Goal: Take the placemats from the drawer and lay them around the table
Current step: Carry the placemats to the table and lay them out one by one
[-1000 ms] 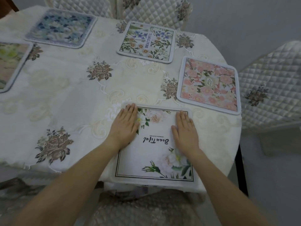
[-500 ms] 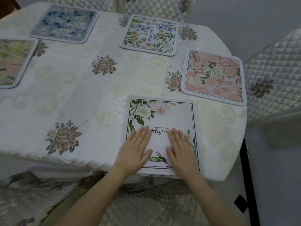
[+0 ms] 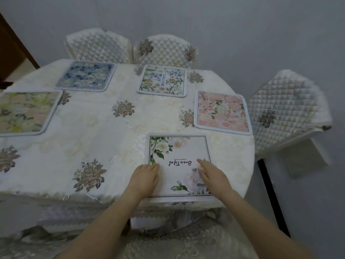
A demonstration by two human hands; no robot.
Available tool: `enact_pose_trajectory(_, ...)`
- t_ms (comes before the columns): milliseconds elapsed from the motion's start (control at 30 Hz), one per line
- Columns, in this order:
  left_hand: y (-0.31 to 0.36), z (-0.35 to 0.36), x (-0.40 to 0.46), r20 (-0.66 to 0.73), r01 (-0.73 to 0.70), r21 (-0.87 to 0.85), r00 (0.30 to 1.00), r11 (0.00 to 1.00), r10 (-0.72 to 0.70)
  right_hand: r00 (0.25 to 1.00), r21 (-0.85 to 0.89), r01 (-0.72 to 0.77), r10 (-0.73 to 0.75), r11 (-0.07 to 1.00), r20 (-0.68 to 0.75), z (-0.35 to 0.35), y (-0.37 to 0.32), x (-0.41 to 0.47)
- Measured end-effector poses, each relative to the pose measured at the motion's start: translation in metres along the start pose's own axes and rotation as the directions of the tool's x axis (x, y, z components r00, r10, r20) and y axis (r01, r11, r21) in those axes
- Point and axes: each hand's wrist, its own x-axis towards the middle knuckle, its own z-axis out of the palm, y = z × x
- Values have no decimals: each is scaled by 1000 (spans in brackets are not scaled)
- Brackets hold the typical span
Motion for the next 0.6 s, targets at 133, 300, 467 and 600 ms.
enact_pose_trajectory(133, 16, -63, -27, -321, -66, -28, 946, 997, 53, 968, -16, 161, -161, 987, -192, -42, -45, -32)
enact_pose_trajectory(300, 64, -109, -110, -515, -21, -75, 857, 997, -21, 865, -154, 380, -410, 912, -290, -61, -72, -102)
enact_pose_trajectory(467, 122, -97, -206, -543, 92, -128, 827, 988, -147, 817, -208, 456, -500, 865, -287, -51, -77, -178)
enact_pose_trajectory(600, 169, -66, -282, -510, 187, -200, 818, 962, -265, 807, -239, 528, -569, 815, -159, -32, -77, -238)
